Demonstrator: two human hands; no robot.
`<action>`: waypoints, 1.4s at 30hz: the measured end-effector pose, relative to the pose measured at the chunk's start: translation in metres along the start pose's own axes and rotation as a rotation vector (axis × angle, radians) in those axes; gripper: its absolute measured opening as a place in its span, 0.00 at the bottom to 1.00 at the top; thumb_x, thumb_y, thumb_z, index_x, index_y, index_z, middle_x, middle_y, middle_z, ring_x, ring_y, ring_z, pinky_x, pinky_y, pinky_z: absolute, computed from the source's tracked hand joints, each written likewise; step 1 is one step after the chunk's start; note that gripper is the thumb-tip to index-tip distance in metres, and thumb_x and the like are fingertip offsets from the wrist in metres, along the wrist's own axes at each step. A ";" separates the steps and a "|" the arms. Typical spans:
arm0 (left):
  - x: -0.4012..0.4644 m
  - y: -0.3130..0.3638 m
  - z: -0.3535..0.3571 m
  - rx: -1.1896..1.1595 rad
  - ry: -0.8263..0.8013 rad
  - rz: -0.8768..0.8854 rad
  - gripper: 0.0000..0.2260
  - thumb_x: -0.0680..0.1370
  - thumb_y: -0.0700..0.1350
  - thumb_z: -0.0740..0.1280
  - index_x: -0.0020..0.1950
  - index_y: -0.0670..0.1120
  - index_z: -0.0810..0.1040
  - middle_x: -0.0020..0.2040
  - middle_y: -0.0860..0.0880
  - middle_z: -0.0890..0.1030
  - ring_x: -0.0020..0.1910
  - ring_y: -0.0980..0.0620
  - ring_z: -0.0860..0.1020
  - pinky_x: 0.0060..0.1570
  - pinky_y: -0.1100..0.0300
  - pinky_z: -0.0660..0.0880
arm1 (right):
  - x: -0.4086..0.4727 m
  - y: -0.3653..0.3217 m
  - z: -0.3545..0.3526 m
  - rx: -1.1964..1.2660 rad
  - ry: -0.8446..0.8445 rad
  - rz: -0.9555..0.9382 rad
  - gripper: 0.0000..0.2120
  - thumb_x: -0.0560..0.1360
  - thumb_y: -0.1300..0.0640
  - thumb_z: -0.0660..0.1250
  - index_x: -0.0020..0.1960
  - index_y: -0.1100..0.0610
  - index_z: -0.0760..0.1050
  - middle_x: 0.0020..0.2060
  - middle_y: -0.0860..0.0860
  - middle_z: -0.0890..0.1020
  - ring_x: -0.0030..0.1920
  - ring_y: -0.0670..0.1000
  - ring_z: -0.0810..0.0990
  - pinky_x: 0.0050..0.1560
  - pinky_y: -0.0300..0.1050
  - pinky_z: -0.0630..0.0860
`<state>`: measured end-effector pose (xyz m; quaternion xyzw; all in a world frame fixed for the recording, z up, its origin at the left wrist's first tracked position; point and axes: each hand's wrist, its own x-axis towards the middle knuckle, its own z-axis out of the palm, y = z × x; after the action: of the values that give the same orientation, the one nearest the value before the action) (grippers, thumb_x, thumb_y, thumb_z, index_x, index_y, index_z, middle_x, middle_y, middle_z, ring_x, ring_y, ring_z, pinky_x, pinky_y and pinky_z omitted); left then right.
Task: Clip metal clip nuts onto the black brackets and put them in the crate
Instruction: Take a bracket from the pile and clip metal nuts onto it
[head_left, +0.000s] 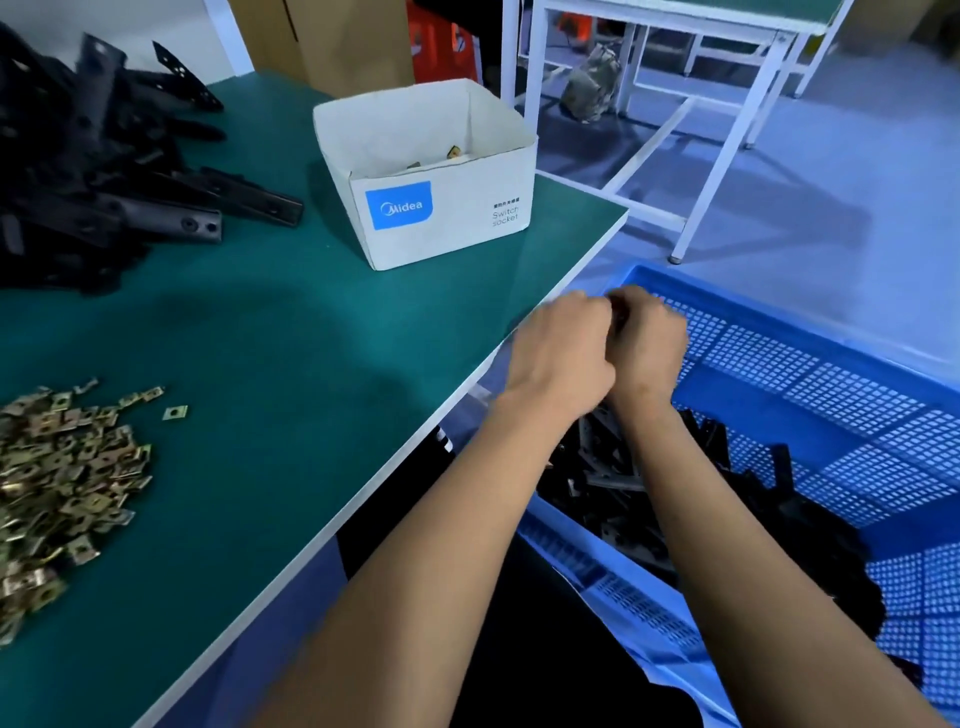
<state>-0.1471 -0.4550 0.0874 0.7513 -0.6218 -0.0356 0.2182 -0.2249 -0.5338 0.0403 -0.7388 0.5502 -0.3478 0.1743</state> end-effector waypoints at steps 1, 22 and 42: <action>0.004 -0.002 -0.021 -0.013 0.068 0.005 0.11 0.74 0.37 0.64 0.54 0.46 0.79 0.53 0.45 0.80 0.50 0.40 0.80 0.41 0.52 0.71 | 0.000 -0.019 -0.005 0.039 0.027 -0.073 0.06 0.72 0.61 0.61 0.42 0.54 0.76 0.40 0.55 0.83 0.39 0.58 0.76 0.36 0.48 0.64; -0.268 -0.282 -0.210 0.066 0.878 -0.731 0.04 0.75 0.45 0.68 0.40 0.49 0.75 0.37 0.53 0.77 0.40 0.47 0.78 0.43 0.53 0.72 | -0.214 -0.378 0.123 0.143 -0.879 -1.064 0.14 0.72 0.62 0.66 0.57 0.55 0.75 0.48 0.57 0.82 0.49 0.63 0.82 0.44 0.49 0.75; -0.360 -0.350 -0.247 0.370 1.072 -1.304 0.09 0.83 0.45 0.60 0.57 0.47 0.79 0.57 0.45 0.82 0.57 0.40 0.78 0.51 0.50 0.67 | -0.281 -0.425 0.131 -0.103 -1.222 -1.466 0.08 0.77 0.48 0.74 0.48 0.52 0.82 0.45 0.50 0.82 0.46 0.53 0.79 0.44 0.44 0.72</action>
<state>0.1738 0.0032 0.1016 0.8971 0.1243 0.3073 0.2922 0.1187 -0.1458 0.1309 -0.9603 -0.2211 0.1002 0.1374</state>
